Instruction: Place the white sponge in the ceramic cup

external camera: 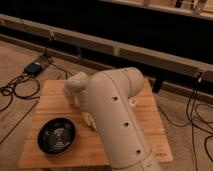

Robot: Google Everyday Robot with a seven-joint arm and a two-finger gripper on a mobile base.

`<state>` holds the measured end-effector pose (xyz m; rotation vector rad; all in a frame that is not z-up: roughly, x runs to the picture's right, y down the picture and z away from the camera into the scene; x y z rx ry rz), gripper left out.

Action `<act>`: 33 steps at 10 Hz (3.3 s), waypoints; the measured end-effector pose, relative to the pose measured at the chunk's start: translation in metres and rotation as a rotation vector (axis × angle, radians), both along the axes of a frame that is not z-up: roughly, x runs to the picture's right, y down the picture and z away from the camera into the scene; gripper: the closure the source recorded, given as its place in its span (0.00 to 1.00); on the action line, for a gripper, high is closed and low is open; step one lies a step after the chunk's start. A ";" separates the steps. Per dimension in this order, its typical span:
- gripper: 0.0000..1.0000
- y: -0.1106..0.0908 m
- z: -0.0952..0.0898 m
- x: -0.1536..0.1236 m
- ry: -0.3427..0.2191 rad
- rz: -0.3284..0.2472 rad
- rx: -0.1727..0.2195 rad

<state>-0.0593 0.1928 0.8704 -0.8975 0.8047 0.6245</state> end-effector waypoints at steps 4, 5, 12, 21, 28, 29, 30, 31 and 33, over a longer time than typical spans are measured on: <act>0.93 -0.023 0.012 0.004 0.062 0.056 0.068; 0.99 -0.035 0.010 0.008 0.078 0.071 0.093; 1.00 -0.126 -0.018 0.026 0.176 0.234 0.375; 1.00 -0.243 -0.089 0.009 0.180 0.522 0.865; 1.00 -0.265 -0.089 -0.057 0.037 0.573 0.947; 1.00 -0.264 -0.082 -0.065 0.022 0.573 0.942; 1.00 -0.263 -0.076 -0.073 0.008 0.574 0.937; 1.00 -0.263 -0.068 -0.080 -0.004 0.574 0.932; 1.00 -0.267 -0.058 -0.094 -0.029 0.578 0.927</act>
